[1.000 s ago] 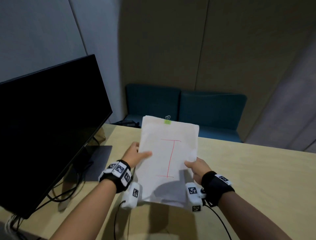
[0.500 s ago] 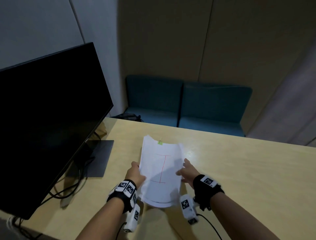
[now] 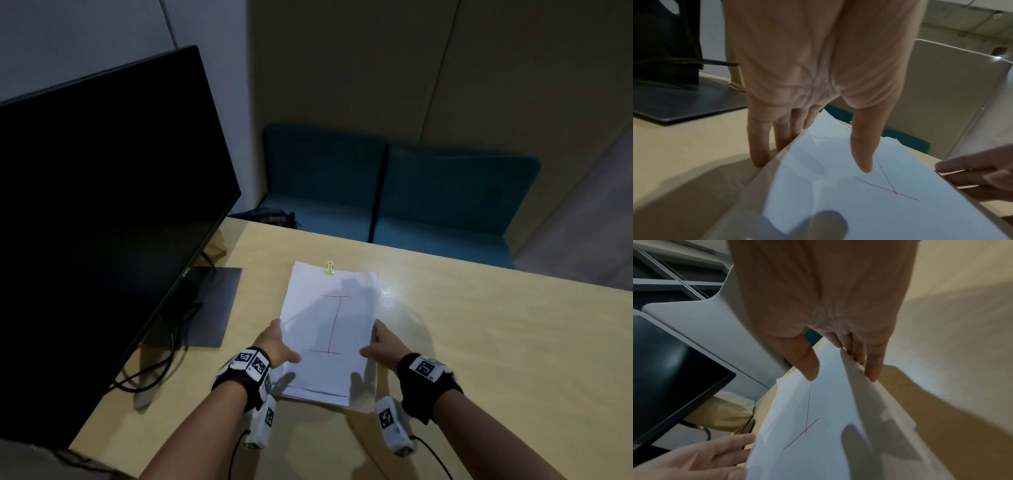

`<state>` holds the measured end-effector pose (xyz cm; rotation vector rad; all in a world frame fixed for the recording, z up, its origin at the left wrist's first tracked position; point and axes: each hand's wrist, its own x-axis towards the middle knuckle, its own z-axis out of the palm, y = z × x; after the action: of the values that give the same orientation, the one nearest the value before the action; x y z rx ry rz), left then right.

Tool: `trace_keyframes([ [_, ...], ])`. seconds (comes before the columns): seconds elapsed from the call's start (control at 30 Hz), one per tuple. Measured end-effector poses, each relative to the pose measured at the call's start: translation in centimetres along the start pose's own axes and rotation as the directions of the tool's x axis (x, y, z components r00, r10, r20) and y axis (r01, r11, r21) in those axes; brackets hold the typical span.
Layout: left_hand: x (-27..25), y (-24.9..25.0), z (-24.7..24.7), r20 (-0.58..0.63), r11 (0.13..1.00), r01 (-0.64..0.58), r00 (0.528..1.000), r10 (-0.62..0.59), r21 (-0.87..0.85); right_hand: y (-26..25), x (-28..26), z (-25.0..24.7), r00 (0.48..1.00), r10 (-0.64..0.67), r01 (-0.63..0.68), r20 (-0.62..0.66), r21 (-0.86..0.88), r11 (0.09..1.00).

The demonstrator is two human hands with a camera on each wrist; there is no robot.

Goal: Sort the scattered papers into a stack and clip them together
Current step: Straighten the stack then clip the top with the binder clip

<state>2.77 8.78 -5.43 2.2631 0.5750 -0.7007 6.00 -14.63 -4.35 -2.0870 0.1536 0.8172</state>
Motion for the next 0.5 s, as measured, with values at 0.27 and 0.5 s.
trace_keyframes([
  [0.27, 4.4, -1.4, -5.3, -0.069, 0.999, 0.004, 0.998, -0.007, -0.039, -4.8, 4.4, 1.7, 0.997, -0.056, 0.056, 0.045, -0.016, 0.998],
  [0.5, 8.3, -1.6, -8.7, -0.092, 0.999, -0.018, 0.996, 0.015, -0.034, -7.7, 7.8, 2.6, 0.999, -0.035, 0.035, 0.034, 0.018, 0.999],
])
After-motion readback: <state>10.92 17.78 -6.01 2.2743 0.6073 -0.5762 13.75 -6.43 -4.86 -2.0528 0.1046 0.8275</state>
